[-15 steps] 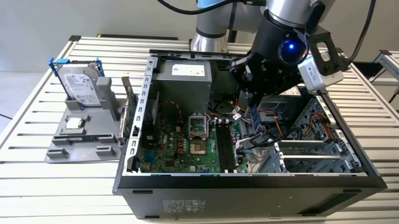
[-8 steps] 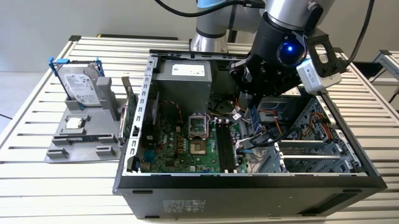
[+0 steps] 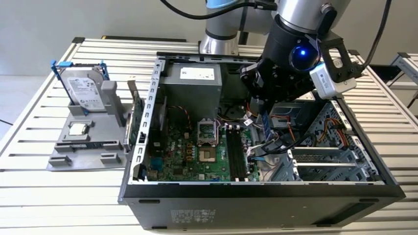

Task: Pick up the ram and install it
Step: 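Insert the ram into the slot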

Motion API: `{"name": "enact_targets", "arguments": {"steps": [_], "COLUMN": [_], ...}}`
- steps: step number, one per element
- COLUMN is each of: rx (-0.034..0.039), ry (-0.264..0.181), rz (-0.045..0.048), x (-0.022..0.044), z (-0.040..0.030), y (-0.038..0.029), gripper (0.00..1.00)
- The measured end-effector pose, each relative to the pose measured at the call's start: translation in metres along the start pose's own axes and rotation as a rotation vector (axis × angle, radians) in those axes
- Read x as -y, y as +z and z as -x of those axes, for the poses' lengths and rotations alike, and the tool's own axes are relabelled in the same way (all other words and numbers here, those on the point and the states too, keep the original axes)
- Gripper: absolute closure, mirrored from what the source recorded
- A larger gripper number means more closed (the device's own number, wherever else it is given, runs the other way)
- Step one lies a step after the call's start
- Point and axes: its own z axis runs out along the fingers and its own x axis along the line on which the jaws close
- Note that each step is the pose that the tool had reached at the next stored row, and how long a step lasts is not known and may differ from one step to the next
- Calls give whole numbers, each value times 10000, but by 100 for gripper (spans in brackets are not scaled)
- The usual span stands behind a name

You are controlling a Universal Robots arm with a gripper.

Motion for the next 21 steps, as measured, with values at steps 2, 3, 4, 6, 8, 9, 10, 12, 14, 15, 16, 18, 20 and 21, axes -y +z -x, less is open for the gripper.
{"name": "enact_targets", "arguments": {"steps": [2,3,4,6,8,9,10,12,14,15,16,18,20,21], "rx": [0,1,0,0,0,0,0,-2,-4,-5,-7,-7,-8,-8], "ry": [0,0,0,0,0,-7,-31,-119,-242,-302,-356,-376,-377,-378], "rz": [2,2,2,2,3,2,2,0,-1,1,5,3,5,4], "x": [0,0,0,0,0,0,0,0,0,0,1,1,2,2], "z": [0,0,0,0,0,0,0,0,0,-1,-3,-8,-12,-14], "y": [1,2,2,2,2,2,2,6,11,16,22,35,51,62], "gripper": [100,100,100,100,100,100,100,100,100,100,100,100,100,100]}}
